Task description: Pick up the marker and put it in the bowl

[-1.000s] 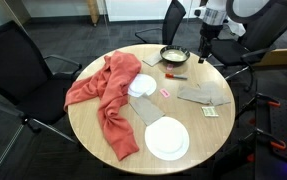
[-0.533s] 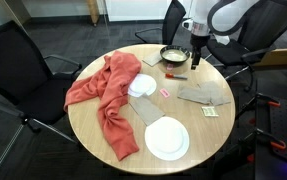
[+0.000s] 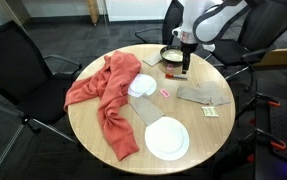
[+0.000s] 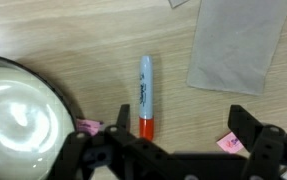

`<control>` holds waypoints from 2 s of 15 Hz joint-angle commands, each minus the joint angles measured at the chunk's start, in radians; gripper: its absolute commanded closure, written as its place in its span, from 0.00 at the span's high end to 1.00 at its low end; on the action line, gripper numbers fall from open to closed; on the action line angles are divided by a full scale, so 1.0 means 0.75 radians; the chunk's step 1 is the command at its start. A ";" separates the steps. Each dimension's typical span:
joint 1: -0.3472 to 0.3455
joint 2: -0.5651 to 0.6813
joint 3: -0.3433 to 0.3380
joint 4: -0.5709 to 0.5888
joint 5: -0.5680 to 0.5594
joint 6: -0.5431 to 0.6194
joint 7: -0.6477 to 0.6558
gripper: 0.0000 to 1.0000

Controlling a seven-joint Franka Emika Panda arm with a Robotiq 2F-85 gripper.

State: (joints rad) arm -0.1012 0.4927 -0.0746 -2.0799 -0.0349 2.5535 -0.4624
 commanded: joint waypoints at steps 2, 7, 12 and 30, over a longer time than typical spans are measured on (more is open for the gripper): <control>-0.028 0.099 0.025 0.113 -0.046 0.006 0.061 1.00; -0.033 0.184 0.026 0.192 -0.046 -0.001 0.088 1.00; -0.048 0.264 0.037 0.267 -0.035 -0.013 0.087 1.00; -0.065 0.411 0.045 0.404 -0.041 -0.042 0.095 0.12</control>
State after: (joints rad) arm -0.1363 0.7952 -0.0593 -1.8024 -0.0365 2.5519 -0.4283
